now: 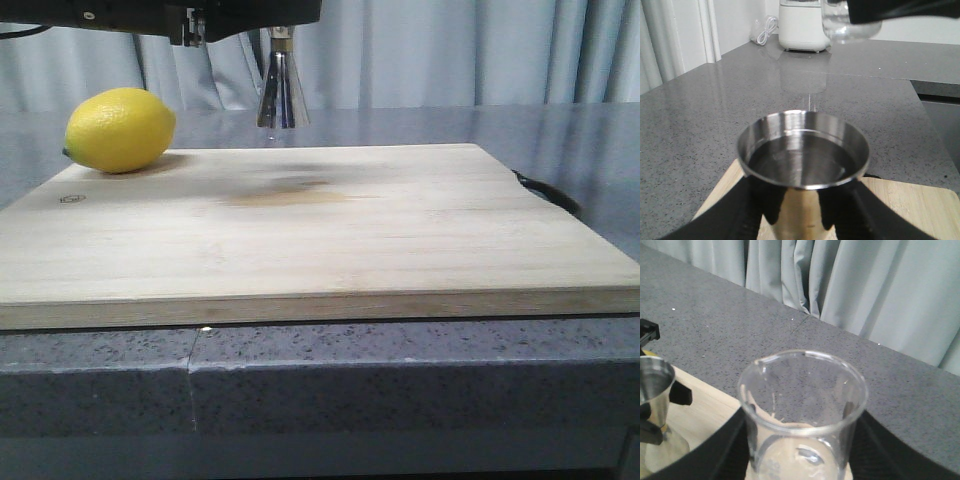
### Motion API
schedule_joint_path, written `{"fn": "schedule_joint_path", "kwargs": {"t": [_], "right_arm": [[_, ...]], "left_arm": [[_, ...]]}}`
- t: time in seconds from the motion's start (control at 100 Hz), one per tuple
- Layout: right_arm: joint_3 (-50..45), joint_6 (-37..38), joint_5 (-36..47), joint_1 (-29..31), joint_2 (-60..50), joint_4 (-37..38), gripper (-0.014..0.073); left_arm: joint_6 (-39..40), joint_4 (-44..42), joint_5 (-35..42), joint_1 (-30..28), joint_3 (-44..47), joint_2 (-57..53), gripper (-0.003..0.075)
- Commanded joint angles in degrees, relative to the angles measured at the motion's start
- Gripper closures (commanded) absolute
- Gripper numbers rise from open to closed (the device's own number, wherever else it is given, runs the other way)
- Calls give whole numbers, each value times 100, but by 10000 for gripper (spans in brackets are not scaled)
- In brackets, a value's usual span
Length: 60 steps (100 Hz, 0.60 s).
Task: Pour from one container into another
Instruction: 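Tilt the beaker upright with the right gripper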
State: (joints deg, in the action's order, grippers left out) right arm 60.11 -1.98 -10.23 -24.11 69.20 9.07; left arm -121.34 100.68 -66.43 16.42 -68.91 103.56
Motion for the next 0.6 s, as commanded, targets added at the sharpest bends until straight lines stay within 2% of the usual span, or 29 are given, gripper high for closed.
{"fn": "schedule_joint_path", "kwargs": {"t": [0.0,0.35,0.59], "right_arm": [[-466,59,1475,88,-267,-222,301],[-2129,59,3937,314,-81,-475,301],[-2390,59,4613,540,461,-670,301]], "left_arm": [[38,606,-455,42,-190,-313,478],[38,606,-455,42,-190,-313,478],[38,606,-455,42,-190,-313,478]]}}
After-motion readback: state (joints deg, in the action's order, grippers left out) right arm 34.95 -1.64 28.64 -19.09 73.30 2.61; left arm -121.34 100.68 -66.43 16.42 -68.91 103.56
